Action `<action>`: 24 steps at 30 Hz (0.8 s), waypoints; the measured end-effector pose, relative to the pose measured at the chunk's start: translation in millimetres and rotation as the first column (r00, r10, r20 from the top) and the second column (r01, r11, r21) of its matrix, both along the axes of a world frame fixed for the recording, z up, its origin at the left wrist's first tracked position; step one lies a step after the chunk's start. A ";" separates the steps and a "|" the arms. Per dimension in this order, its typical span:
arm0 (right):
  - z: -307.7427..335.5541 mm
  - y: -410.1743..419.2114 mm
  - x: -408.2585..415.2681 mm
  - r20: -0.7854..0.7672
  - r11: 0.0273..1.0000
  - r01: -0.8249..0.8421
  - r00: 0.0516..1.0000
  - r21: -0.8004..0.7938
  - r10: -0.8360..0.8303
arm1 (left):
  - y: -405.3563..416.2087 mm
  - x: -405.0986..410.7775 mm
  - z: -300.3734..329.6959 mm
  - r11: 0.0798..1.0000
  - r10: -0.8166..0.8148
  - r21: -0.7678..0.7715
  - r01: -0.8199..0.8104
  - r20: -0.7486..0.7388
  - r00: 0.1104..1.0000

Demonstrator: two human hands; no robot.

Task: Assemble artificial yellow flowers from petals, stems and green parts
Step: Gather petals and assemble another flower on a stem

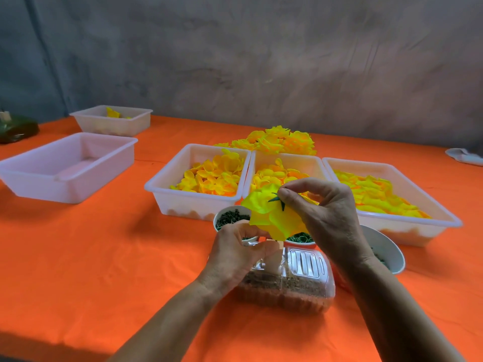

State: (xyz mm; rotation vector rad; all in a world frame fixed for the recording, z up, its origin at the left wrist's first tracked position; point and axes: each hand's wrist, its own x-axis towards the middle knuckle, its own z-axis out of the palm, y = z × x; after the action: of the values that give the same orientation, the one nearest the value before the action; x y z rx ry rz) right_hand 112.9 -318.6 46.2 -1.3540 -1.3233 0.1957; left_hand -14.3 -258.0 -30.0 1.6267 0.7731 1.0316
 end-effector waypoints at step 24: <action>-17.0 72.8 48.1 -0.982 0.962 -0.211 -0.120 0.172 0.149 | 49.4 8.7 54.6 0.998 0.011 0.058 -0.017 0.107 0.994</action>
State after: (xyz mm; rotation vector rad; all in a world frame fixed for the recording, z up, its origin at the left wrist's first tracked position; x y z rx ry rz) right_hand 160.9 -245.8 29.2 -0.5581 -0.0548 1.2381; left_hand -5.5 -208.6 24.5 1.6043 0.6892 1.1512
